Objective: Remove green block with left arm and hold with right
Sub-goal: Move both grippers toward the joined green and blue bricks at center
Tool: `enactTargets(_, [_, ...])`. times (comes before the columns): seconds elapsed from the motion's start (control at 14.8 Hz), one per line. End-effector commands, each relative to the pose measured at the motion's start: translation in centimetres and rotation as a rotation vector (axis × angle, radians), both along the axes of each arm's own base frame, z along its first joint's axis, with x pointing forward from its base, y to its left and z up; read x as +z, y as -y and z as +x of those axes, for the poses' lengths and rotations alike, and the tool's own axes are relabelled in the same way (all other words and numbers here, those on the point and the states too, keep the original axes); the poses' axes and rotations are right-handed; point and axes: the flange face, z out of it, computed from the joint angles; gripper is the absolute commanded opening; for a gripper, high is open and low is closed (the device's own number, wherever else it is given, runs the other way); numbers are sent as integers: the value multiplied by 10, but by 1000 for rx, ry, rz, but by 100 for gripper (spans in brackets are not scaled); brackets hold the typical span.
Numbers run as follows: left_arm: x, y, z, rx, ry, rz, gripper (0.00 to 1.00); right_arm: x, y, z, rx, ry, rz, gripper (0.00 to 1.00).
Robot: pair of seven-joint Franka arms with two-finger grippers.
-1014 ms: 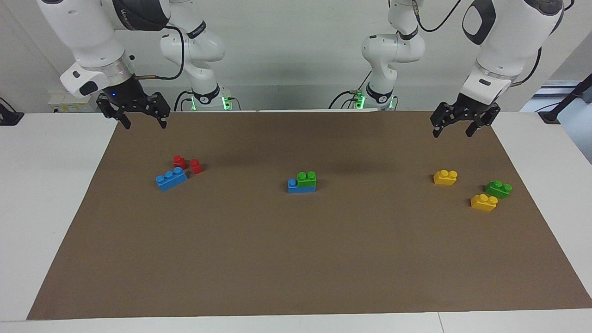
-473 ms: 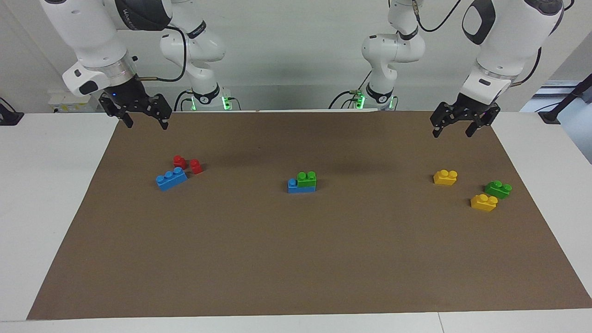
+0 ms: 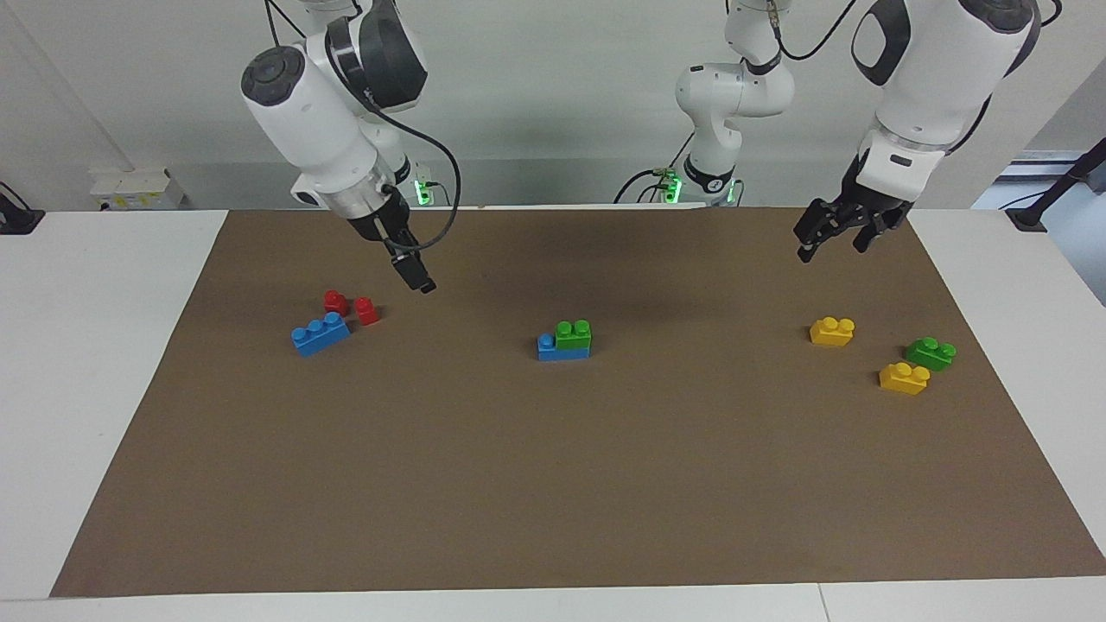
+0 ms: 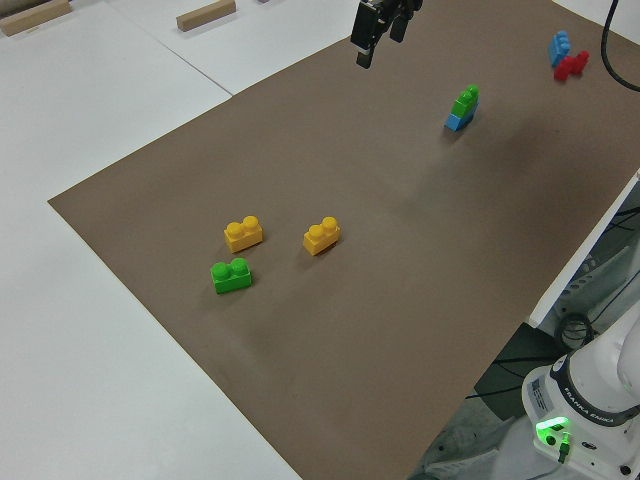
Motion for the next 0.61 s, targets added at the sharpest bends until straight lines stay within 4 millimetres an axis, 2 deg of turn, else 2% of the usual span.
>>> enactTargets(0.0, [-17, 36, -31, 230, -7, -25, 100, -40, 3, 7, -199, -58, 86, 97])
enactTargets(0.2, [-48, 109, -70, 497, -11, -48, 100, -88, -24, 5, -238, -57, 121, 97])
enactTargets(0.27, [-52, 129, -76, 613, -7, -64, 100, -101, -37, 3, -237, -52, 124, 97])
enactTargets(0.41, [-63, 168, -85, 823, -8, -94, 100, -123, -46, 4, -269, -43, 144, 97])
enactTargets(0.54, [-89, 205, -90, 968, -28, -93, 100, -144, -63, 3, -262, -35, 136, 97])
